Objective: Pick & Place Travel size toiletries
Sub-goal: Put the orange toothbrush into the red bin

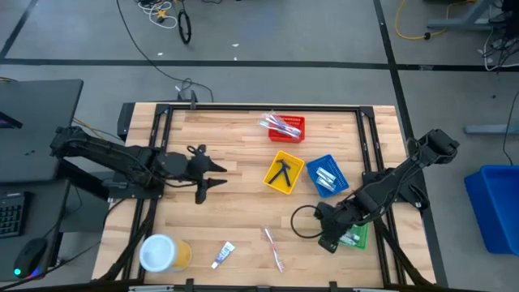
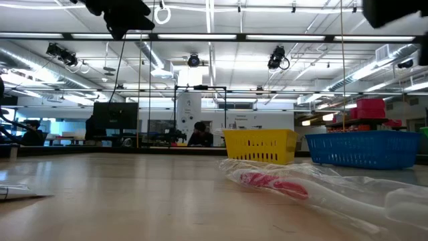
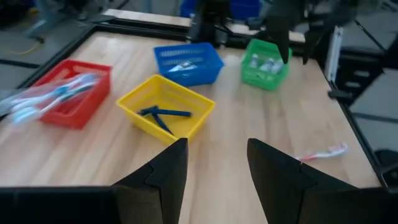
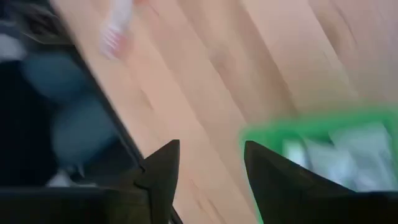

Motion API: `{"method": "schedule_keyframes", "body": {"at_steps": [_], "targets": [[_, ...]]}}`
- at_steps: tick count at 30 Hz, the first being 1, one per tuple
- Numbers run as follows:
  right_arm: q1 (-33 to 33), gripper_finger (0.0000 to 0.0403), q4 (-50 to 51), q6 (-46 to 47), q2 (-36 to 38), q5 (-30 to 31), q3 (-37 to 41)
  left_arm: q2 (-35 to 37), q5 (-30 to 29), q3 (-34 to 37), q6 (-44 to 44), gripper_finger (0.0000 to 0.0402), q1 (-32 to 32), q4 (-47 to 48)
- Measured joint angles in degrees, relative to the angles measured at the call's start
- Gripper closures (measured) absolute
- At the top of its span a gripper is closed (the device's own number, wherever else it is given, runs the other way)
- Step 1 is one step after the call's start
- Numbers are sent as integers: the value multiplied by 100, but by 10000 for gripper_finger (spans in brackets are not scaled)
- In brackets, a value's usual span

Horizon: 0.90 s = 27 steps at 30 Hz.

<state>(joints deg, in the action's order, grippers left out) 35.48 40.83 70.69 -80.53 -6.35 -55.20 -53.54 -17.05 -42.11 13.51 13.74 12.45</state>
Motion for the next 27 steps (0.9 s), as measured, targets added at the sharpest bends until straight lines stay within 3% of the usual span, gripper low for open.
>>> {"method": "schedule_keyframes", "body": {"at_steps": [12, 21, 27], "targets": [[-107, 207, -2415, -1924, 0, 833, 0, -1851, 1414, 4, -677, 226, 15, -1467], [-128, 211, -2359, -1990, -53, 1241, 0, -2981, 1830, 4, -1191, 226, 28, -2119], [-137, 215, -2312, -2276, -66, 1294, 0, -3901, 2179, 4, -1414, 226, 119, -3259]]}}
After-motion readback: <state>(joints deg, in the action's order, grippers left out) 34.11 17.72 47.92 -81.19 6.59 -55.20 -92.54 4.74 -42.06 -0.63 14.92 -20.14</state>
